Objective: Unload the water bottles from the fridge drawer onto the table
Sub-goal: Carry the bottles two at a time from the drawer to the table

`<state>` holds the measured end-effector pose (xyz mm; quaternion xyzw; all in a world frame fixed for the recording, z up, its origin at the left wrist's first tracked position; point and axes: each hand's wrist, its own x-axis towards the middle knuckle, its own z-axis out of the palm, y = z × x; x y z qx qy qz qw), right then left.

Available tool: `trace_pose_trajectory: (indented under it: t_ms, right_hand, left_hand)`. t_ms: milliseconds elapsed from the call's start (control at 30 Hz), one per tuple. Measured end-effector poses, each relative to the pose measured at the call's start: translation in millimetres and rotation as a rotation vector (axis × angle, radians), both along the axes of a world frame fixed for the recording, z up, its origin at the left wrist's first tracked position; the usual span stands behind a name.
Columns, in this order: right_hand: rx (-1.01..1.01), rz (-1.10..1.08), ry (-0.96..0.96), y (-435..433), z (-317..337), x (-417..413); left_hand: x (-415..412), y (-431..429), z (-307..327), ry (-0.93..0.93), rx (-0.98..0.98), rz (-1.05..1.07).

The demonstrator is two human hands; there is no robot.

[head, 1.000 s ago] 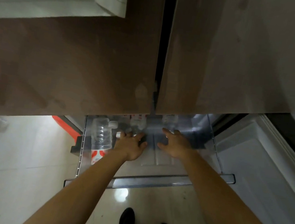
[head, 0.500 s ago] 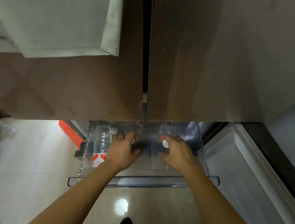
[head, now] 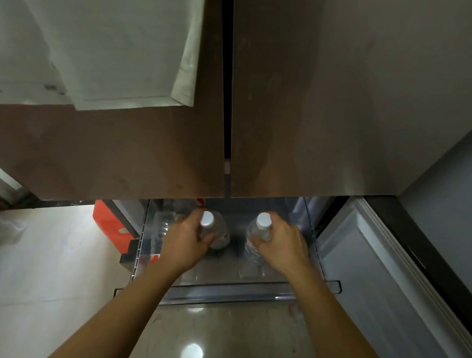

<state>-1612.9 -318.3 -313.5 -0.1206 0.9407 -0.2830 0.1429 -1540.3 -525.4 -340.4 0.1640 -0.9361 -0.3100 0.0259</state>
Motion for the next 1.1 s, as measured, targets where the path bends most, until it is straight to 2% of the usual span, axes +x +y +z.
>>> trace_pose_trajectory:
  t_ms: [133,333,533,800,967,1100]
  right_hand:
    - [0.054,-0.039,0.08,0.1,-14.3,8.3]
    - [-0.258,-0.18,-0.048,-9.1,-44.1,26.3]
    - [-0.35,-0.229,-0.006,-7.7,-56.9,45.0]
    - [-0.444,-0.178,-0.005,3.5,-23.9,69.8]
    - [-0.517,-0.028,0.059,2.7,14.5,84.9]
    - [-0.612,0.148,0.097,-5.2,31.2,103.3]
  left_hand:
    - [2.8,6.5,-9.0,0.044,0.029,0.0]
    - [18.7,19.4,-21.8,-0.007,0.252,-0.087]
    - [30.3,23.0,-29.7,0.044,0.199,-0.176]
    - [60.8,28.6,4.3,0.212,0.28,0.055]
    - [94.0,45.9,45.1,0.386,0.391,0.238]
    - [136.3,62.9,78.0,0.507,0.38,0.376]
